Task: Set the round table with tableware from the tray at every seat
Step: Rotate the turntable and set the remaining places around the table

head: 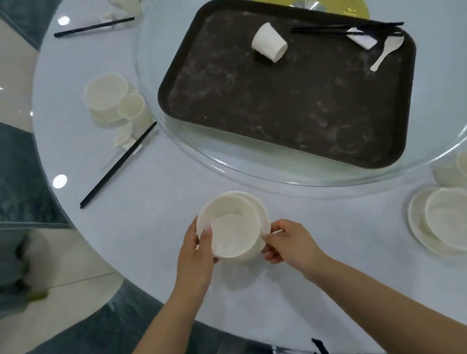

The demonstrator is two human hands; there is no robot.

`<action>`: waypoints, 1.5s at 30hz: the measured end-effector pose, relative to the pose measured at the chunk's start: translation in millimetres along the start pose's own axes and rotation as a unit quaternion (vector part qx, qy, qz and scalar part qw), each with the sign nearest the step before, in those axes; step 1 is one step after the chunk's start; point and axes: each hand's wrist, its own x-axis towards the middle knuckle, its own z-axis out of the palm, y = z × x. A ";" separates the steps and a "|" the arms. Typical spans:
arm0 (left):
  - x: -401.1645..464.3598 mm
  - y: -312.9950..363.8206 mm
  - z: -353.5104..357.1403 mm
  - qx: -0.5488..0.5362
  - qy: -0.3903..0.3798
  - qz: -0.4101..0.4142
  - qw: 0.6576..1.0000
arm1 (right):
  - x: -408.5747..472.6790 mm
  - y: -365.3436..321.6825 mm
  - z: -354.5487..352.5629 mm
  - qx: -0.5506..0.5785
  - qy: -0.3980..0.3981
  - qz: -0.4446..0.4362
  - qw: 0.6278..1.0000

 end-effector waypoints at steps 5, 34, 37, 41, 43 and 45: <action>-0.5 -22.0 -11.9 -0.044 0.008 -0.065 0.997 | 6.0 5.7 12.9 -0.022 0.013 0.010 1.000; 53.6 7.5 -23.9 0.162 -0.048 0.082 0.982 | 25.4 -32.7 39.2 -0.014 -0.017 -0.003 1.000; 59.5 6.6 -24.9 0.166 -0.050 0.069 0.983 | 28.1 -32.8 39.9 -0.019 -0.002 -0.009 1.000; 63.7 5.5 -24.9 0.191 -0.030 0.068 0.979 | 33.6 -35.1 42.6 -0.040 0.005 -0.018 0.999; 64.0 7.0 -23.8 0.213 -0.014 0.070 0.975 | 35.2 -36.8 43.2 -0.051 0.006 -0.018 0.999; 64.5 8.4 -23.6 0.220 -0.006 0.065 0.973 | 35.3 -38.1 43.6 -0.060 0.006 -0.019 0.998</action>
